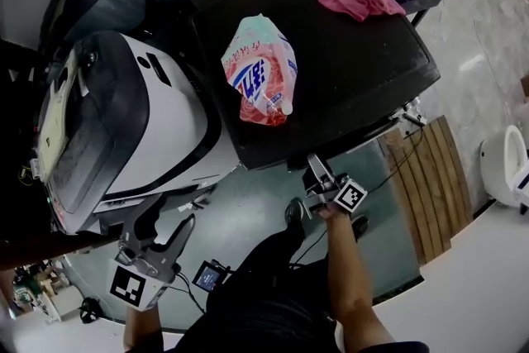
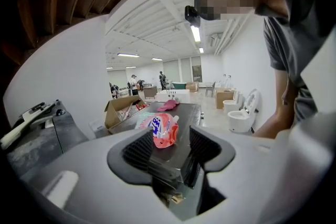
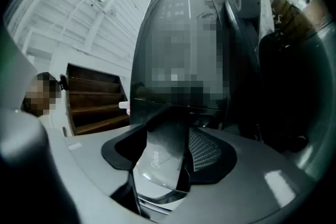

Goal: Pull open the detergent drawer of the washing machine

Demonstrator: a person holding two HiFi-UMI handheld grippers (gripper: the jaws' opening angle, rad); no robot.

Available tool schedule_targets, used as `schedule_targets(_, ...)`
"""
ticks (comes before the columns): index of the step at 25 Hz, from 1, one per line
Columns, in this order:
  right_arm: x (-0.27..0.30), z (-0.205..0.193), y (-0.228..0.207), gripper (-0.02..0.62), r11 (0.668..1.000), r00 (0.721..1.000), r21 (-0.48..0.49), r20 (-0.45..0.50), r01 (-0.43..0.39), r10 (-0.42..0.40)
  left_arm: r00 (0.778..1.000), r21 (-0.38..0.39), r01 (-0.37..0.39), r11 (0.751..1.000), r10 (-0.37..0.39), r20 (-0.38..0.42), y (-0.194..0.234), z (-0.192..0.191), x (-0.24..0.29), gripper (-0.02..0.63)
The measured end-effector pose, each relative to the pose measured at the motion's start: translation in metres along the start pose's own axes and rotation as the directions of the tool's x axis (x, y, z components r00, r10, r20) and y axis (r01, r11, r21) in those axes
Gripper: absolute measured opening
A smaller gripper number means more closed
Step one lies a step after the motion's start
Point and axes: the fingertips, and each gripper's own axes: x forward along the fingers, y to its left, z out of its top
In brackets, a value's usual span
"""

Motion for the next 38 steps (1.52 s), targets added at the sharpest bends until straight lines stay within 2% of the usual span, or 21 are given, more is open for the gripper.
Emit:
schedule_targets(3,0.000,-0.002,0.000,0.250,0.996,0.996,0.028,0.026,-0.081,0.080,1.000,0.022,0.003,1.000,-0.003,0.006,0.003,-0.008,0.001,0.268)
schedule_targets(7,0.002,0.000,-0.002,0.249,0.994,0.993,0.017,0.059,-0.107,0.105,0.999,-0.024,0.019,1.000,-0.020,-0.035,-0.003,-0.024,0.005,0.267)
schedule_targets(10,-0.001,-0.003,-0.005,0.235,0.994,0.993,0.057,0.076,-0.091,0.086,0.999,-0.008,0.027,1.000,-0.028,-0.041,-0.006,-0.030,0.005,0.268)
schedule_targets(12,-0.006,-0.005,-0.007,0.184,0.996,0.997,0.068,0.053,-0.063,0.059,0.999,0.009,0.033,0.999,-0.033,-0.037,-0.006,-0.029,0.002,0.268)
schedule_targets(17,0.000,-0.005,-0.001,0.185,0.998,0.998,-0.034,0.013,-0.057,0.058,0.999,0.005,0.027,1.000,-0.027,-0.022,-0.002,-0.036,-0.003,0.268)
schedule_targets(18,-0.001,-0.005,-0.002,0.193,0.998,0.998,-0.022,0.028,-0.063,0.064,0.999,0.009,0.028,1.000,-0.028,-0.022,-0.002,-0.038,-0.004,0.268)
schedule_targets(19,-0.004,-0.004,-0.005,0.240,0.997,0.996,0.007,0.051,-0.074,0.074,0.999,0.010,0.030,1.000,-0.030,-0.026,-0.003,-0.040,-0.006,0.268)
schedule_targets(22,-0.010,0.002,-0.007,0.242,0.983,0.982,0.103,0.126,-0.151,0.138,0.999,0.013,0.043,0.999,-0.043,-0.025,-0.008,-0.041,-0.005,0.268)
schedule_targets(24,-0.006,0.003,-0.007,0.235,0.978,0.975,0.101,0.148,-0.182,0.166,0.998,0.026,0.052,0.998,-0.052,-0.023,-0.011,-0.042,-0.003,0.267)
schedule_targets(27,-0.008,-0.001,-0.010,0.181,0.981,0.971,0.051,0.163,-0.187,0.176,0.998,0.016,0.056,0.998,-0.055,-0.031,-0.014,-0.045,-0.005,0.268)
schedule_targets(30,-0.009,0.000,-0.006,0.181,0.980,0.970,-0.031,0.135,-0.198,0.201,0.994,-0.048,0.061,0.997,-0.065,-0.091,-0.020,-0.058,-0.007,0.268)
schedule_targets(34,-0.007,0.001,-0.003,0.179,0.972,0.976,-0.117,0.051,-0.204,0.211,0.990,-0.068,0.055,0.996,-0.064,-0.127,-0.020,-0.079,-0.007,0.268)
schedule_targets(36,-0.006,0.000,-0.005,0.171,0.975,0.981,-0.113,0.016,-0.192,0.195,0.988,-0.089,0.059,0.994,-0.071,-0.138,-0.020,-0.089,-0.007,0.268)
schedule_targets(38,-0.006,-0.001,-0.008,0.135,0.980,0.983,-0.080,-0.001,-0.185,0.185,0.987,-0.113,0.065,0.991,-0.081,-0.142,-0.020,-0.096,-0.006,0.267)
